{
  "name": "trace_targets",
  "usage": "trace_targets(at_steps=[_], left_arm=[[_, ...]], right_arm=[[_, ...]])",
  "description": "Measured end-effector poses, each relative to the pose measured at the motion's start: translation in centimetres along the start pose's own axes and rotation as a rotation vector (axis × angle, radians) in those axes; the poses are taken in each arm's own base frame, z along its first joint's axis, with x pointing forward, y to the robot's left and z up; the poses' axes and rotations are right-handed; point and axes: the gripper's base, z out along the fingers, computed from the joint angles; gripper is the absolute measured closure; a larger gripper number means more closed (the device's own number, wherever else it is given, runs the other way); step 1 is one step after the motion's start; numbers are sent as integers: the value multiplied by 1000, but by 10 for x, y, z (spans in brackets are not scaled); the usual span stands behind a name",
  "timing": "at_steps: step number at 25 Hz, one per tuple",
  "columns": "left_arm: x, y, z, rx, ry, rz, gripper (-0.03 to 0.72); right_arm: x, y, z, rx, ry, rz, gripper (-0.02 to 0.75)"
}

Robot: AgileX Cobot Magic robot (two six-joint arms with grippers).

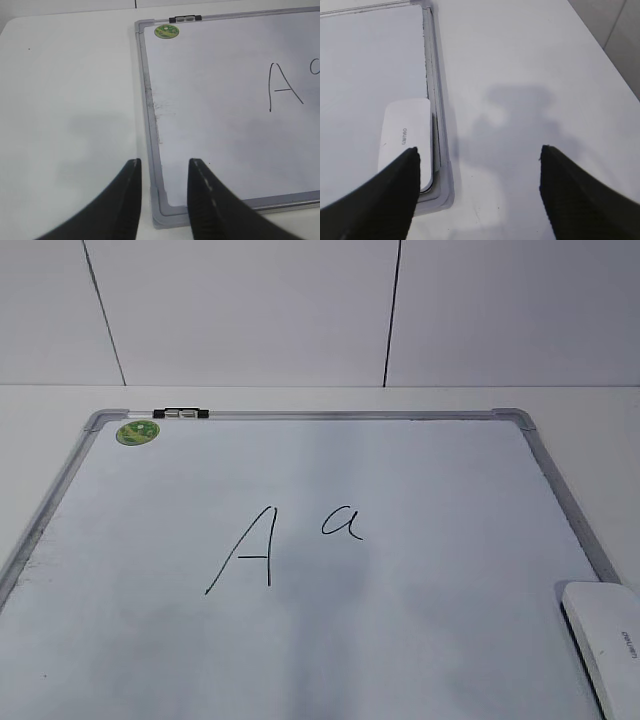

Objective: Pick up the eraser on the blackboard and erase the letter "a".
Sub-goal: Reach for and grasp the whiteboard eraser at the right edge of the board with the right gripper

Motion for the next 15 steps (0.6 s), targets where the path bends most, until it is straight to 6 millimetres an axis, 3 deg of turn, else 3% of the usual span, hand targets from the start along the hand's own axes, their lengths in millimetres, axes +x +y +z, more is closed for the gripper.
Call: trace_targets(at_steps=[15], left_arm=[[0,0,0,0,0,0,453]], right_arm=[[0,0,0,0,0,0,146]])
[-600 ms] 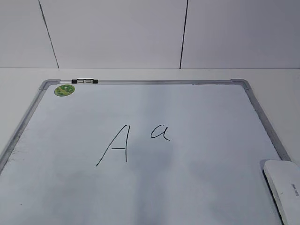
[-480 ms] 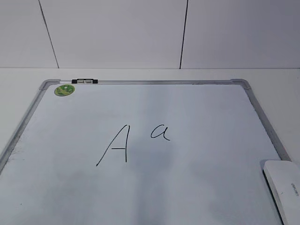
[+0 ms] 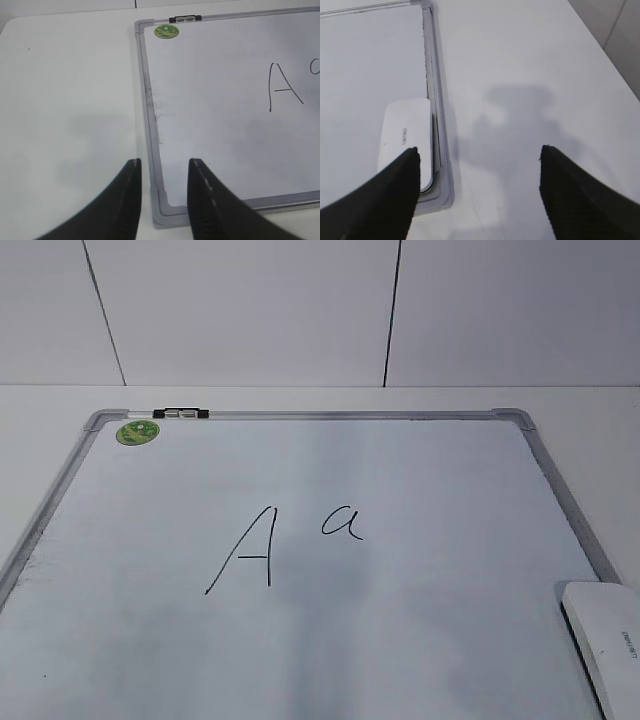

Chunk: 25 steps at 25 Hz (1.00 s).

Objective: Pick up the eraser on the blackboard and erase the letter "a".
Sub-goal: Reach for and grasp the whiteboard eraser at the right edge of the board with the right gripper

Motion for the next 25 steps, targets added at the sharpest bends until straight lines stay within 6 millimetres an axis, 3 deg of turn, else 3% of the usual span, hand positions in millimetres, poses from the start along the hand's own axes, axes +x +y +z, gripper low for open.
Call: trace_targets(at_steps=[9,25], left_arm=[[0,0,0,0,0,0,453],[0,0,0,0,0,0,453]], right_arm=[[-3,-10,-1,116,-24,-113,146],[-3,-11,-1,125,-25,-125,146]])
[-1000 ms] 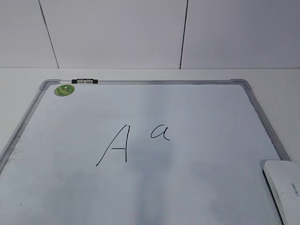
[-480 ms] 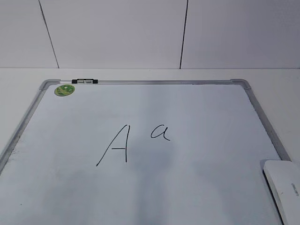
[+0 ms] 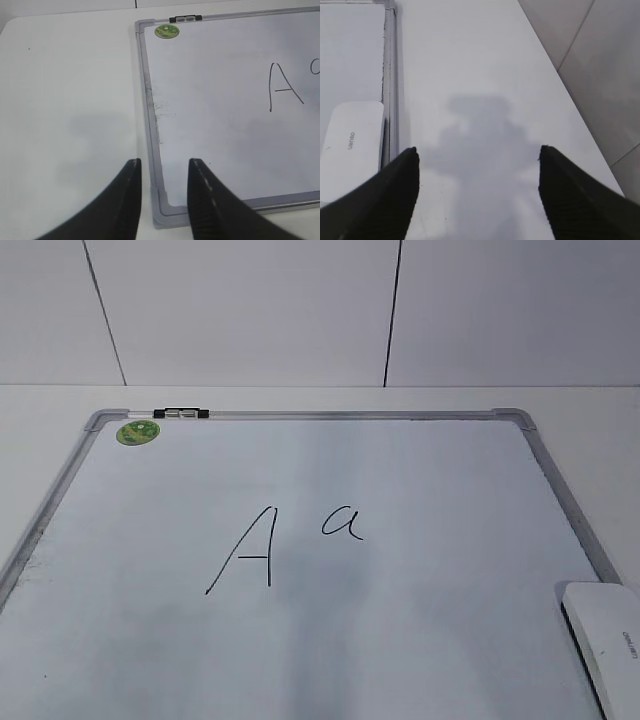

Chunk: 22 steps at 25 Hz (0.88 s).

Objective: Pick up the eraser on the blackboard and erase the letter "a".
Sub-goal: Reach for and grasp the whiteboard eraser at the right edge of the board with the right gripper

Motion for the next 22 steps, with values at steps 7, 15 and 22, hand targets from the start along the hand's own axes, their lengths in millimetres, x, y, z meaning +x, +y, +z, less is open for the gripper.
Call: trace_targets(at_steps=[7,15,22], left_arm=[[0,0,0,0,0,0,453],[0,0,0,8,0,4,453],[0,0,0,9,0,5,454]], right_arm=[[0,0,0,-12,-4,-6,146],[0,9,0,-135,2,68,146],[-4,20,1,-245,45,121,146]])
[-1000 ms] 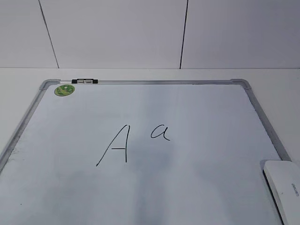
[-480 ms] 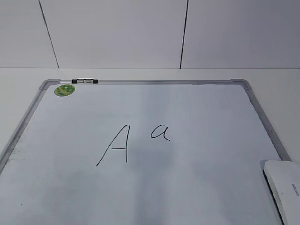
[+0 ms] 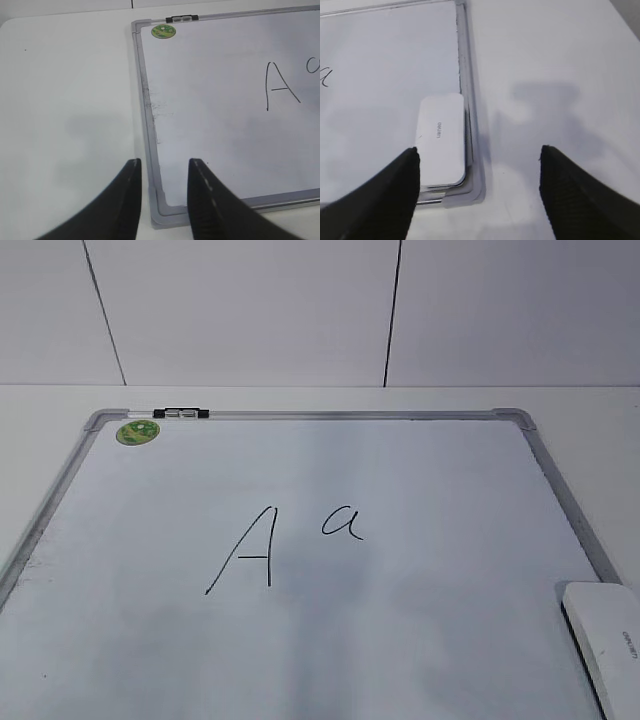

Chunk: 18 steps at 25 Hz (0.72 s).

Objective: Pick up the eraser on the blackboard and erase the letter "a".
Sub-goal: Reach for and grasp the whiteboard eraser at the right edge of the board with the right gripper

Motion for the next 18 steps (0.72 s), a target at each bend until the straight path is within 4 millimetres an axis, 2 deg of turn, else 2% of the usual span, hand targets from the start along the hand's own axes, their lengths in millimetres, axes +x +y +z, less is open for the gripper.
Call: trace_targets(at_steps=[6,14,18], left_arm=[[0,0,0,5,0,-3,454],[0,-2,0,26,-2,-13,453],[0,-3,0,28,-2,-14,454]], right_arm=[[-10,6,17,-45,130,23,146],[-19,7,27,-54,175,21,146],[-35,9,28,-56,169,-7,146]])
